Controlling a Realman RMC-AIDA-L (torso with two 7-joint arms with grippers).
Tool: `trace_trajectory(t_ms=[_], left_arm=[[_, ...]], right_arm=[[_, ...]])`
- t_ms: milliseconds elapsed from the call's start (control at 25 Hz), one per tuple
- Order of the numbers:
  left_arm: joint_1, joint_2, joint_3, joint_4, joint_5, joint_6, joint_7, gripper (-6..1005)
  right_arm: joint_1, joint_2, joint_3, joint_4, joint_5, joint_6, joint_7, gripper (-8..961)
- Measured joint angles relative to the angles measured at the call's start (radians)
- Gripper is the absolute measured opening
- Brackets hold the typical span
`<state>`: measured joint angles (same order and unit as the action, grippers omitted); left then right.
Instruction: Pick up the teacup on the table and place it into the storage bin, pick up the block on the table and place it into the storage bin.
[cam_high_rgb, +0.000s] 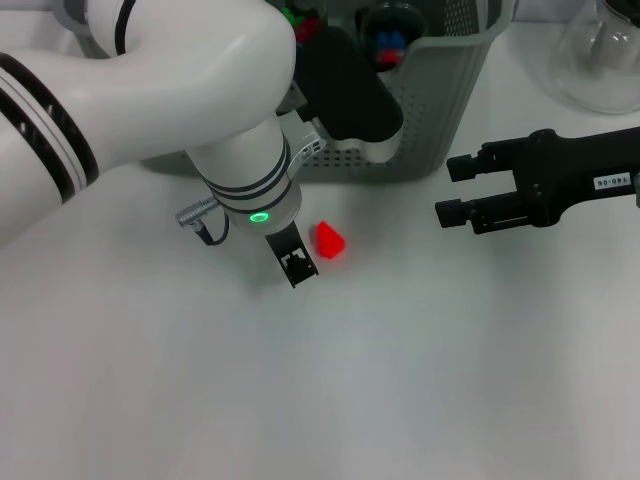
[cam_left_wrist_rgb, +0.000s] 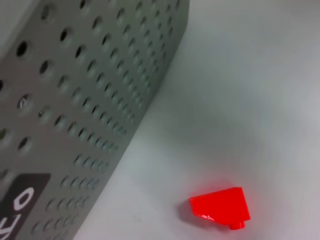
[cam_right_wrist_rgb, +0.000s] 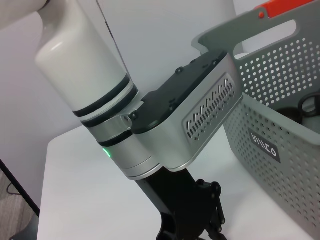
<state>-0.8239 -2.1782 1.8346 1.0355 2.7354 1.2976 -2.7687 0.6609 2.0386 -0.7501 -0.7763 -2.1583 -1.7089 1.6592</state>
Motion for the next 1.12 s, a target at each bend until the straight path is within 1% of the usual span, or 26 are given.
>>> trace_trajectory(t_ms=[160,200,280,360,400,440,520,560,600,640,680,720,760,800,920,1000,1040,1120], left_arm=[[0.000,0.000,0.000,0.002,0.001,0.004,-0.002,179],[0.008,0.000,0.001,0.027,0.002,0.027,-0.007,152],[0.026,0.001,-0.004,0.067,0.002,0.050,-0.014,152],[0.078,0.004,-0.030,0.157,0.003,0.094,-0.018,151],[0.115,0.005,-0.059,0.217,0.004,0.122,-0.017,151],[0.139,0.006,-0.080,0.253,0.003,0.136,-0.014,151],[0.224,0.005,-0.153,0.372,-0.018,0.178,-0.001,151],[0.304,0.004,-0.230,0.491,-0.091,0.216,0.029,151],[0.304,0.004,-0.230,0.491,-0.091,0.216,0.029,151],[0.335,0.003,-0.279,0.549,-0.146,0.234,0.051,151],[0.364,0.003,-0.350,0.615,-0.242,0.264,0.088,151],[0.371,0.004,-0.376,0.638,-0.279,0.274,0.102,151],[0.381,0.005,-0.495,0.698,-0.451,0.315,0.161,152],[0.381,0.005,-0.495,0.698,-0.451,0.315,0.161,152],[0.358,0.009,-0.647,0.728,-0.668,0.336,0.256,152],[0.309,0.011,-0.726,0.716,-0.776,0.305,0.312,152],[0.282,0.012,-0.744,0.706,-0.798,0.284,0.326,152],[0.205,0.016,-0.745,0.656,-0.773,0.199,0.327,152]], right_arm=[[-0.003,0.000,0.000,0.000,0.000,-0.002,-0.002,779],[-0.005,0.000,0.001,0.000,0.000,-0.002,-0.003,779],[-0.007,0.000,0.007,0.000,0.001,-0.005,-0.004,779],[-0.011,-0.003,0.013,0.000,0.001,-0.007,-0.004,779],[-0.012,-0.003,0.015,0.000,0.001,-0.008,-0.005,779],[-0.015,-0.004,0.019,0.000,0.002,-0.008,-0.005,779],[-0.017,-0.004,0.024,0.000,0.002,-0.009,-0.008,779],[-0.018,-0.005,0.025,0.000,0.002,-0.009,-0.008,779],[-0.019,-0.006,0.026,0.000,0.002,-0.009,-0.009,779],[-0.020,-0.008,0.026,0.000,0.002,-0.009,-0.009,779],[-0.020,-0.008,0.026,0.000,0.002,-0.009,-0.009,779],[-0.020,-0.010,0.026,0.000,0.002,-0.010,-0.008,779],[-0.022,-0.011,0.026,0.001,0.002,-0.012,-0.008,779],[-0.024,-0.013,0.026,0.002,0.002,-0.013,-0.007,779],[-0.030,-0.014,0.026,0.006,0.002,-0.015,-0.008,779],[-0.035,-0.014,0.026,0.008,0.001,-0.015,-0.008,779],[-0.038,-0.014,0.026,0.008,0.002,-0.015,-0.009,779],[-0.043,-0.014,0.026,0.007,0.002,-0.017,-0.009,779]])
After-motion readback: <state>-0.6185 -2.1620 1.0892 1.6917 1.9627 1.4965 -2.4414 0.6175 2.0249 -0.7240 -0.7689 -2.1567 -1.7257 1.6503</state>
